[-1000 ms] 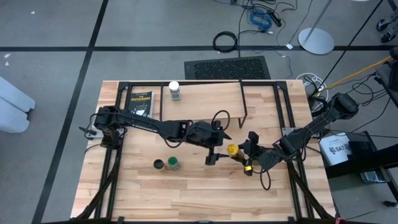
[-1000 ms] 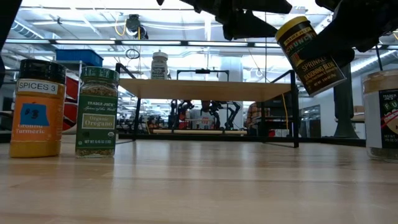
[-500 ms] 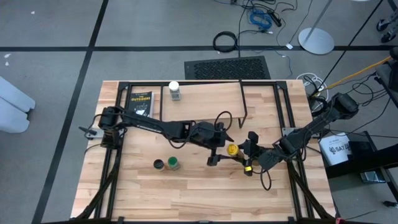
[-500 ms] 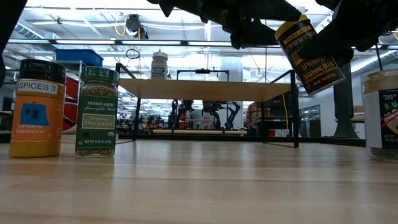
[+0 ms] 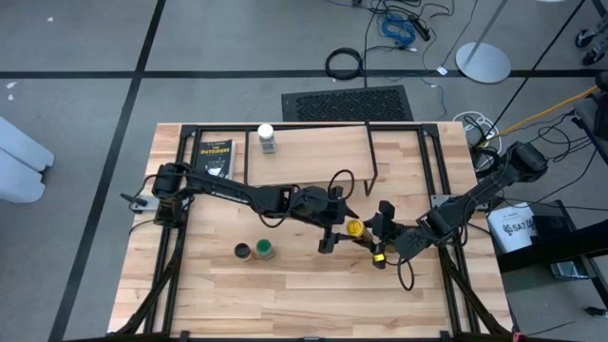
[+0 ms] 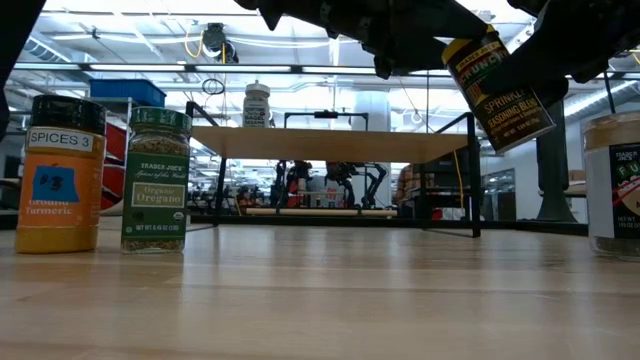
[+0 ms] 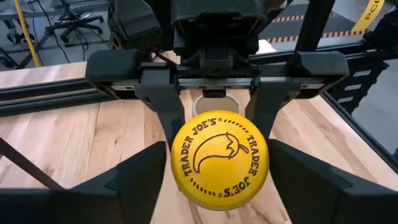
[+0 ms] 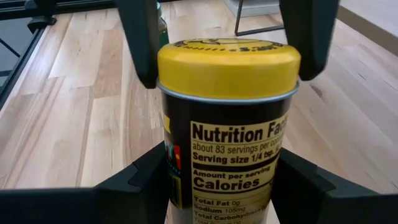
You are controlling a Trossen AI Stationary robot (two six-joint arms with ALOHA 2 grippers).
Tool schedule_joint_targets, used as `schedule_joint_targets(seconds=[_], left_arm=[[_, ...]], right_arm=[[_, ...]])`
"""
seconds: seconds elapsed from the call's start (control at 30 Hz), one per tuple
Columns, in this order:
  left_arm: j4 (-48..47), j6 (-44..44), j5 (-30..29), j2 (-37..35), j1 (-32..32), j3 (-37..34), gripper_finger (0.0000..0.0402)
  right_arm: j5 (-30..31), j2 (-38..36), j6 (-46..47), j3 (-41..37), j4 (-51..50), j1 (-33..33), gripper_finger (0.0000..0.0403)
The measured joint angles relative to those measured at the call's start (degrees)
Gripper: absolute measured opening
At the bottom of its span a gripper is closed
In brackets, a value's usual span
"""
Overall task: Shelf spices
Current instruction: Remove the yellow seasoning bottle from the shelf
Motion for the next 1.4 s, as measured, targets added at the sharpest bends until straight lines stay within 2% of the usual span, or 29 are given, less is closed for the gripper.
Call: schedule_joint_targets(seconds=[0.2, 0.83, 1.17, 1.4], left_arm=[[-0.37, 0.04, -0.05, 0.0, -0.08, 0.0, 0.0256], [-0.55, -0.08, -0.22, -0.01, -0.28, 0.0, 0.0259], [-1.88, -0.42, 0.12, 0.06, -0.28, -0.04, 0.0305], [-1.08, 0.84, -0.18, 0.06, -0.28, -0.04, 0.0306]], right_arm=[[-0.03, 0.0, -0.42, 0.0, 0.04, 0.0, 0.0208], [-0.1, 0.02, -1.55, 0.0, 0.94, 0.0, 0.0208], [0.25, -0.02, -2.24, 0.07, 1.99, 0.02, 0.0208], [0.13, -0.02, -2.38, 0.07, 2.16, 0.02, 0.0208]])
